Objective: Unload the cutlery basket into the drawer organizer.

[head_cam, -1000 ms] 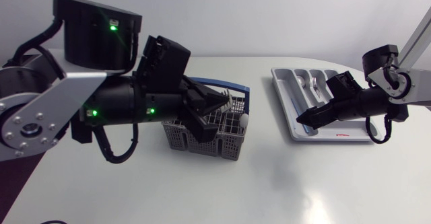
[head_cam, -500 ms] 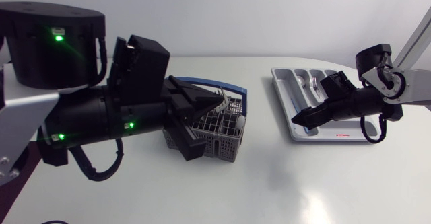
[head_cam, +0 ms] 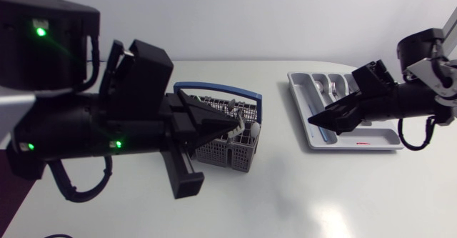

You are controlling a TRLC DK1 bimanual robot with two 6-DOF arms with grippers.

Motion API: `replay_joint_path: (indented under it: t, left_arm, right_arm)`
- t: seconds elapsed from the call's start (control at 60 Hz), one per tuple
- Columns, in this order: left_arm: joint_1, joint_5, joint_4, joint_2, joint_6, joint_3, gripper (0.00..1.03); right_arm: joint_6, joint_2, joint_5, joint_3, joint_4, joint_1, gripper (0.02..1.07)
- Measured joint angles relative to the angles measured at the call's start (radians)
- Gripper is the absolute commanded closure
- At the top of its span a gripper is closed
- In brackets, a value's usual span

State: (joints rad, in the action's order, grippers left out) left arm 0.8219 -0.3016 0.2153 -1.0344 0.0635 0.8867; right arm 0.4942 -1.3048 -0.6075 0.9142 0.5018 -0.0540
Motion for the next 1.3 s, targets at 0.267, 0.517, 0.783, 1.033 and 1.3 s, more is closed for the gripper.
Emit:
replay_joint_path:
  t: [0.267, 0.517, 0.783, 1.033, 1.3]
  left_arm:
    - [-0.081, -0.287, 0.227, -0.114, 0.108, 0.259, 1.00]
    - [-0.072, -0.431, 0.376, -0.230, 0.190, 0.333, 1.00]
    - [0.000, -0.484, 0.506, -0.301, 0.308, 0.412, 1.00]
    - [0.012, -0.504, 0.513, -0.323, 0.327, 0.430, 1.00]
    - [0.012, -0.515, 0.514, -0.336, 0.330, 0.431, 1.00]
  right_arm:
    - [0.270, 0.259, -0.191, -0.057, 0.205, 0.091, 0.07]
    - [0.330, 0.358, -0.244, -0.161, 0.236, 0.220, 0.07]
    - [0.352, 0.368, -0.287, -0.166, 0.242, 0.285, 0.15]
    - [0.308, 0.442, -0.303, -0.187, 0.239, 0.372, 0.46]
    - [0.202, 0.509, -0.274, -0.208, 0.175, 0.482, 0.75]
